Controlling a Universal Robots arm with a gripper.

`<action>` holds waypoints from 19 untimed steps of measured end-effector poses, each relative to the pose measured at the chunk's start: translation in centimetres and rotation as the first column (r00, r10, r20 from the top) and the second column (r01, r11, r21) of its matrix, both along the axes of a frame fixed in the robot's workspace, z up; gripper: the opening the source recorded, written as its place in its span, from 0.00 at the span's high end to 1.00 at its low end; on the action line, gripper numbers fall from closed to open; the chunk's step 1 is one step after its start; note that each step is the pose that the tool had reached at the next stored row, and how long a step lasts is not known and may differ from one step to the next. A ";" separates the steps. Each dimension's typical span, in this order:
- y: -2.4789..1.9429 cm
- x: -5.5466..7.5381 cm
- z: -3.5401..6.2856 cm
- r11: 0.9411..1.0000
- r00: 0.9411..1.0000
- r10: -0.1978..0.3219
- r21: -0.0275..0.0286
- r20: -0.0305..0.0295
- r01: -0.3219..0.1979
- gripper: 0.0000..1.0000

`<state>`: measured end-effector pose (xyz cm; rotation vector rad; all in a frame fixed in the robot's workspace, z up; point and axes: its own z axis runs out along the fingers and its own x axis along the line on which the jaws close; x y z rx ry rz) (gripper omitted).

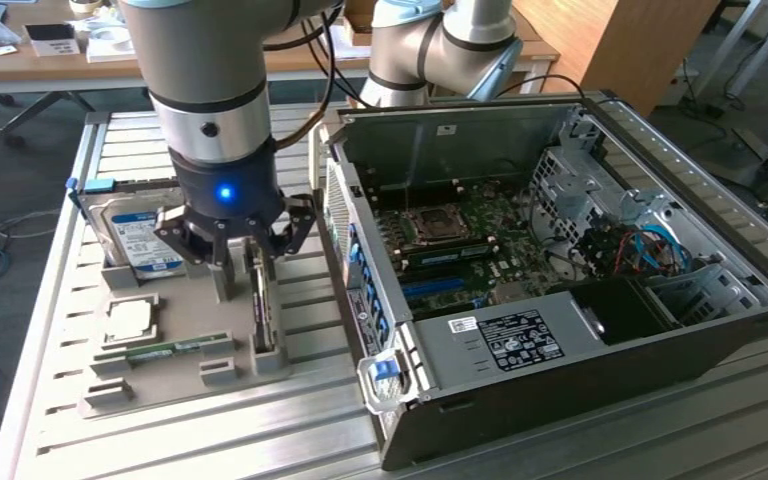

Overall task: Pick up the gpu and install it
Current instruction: 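Pick up the gpu and move the gpu toward the slot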

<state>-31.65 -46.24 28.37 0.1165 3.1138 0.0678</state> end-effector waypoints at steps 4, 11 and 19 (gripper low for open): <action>0.00 0.0 -0.01 1.000 1.000 0.000 0.000 0.000 0.000 0.53; 0.00 0.0 -0.06 1.000 1.000 0.000 0.000 0.000 0.000 0.53; 0.00 0.0 -0.91 1.000 1.000 0.000 0.000 0.000 0.000 0.53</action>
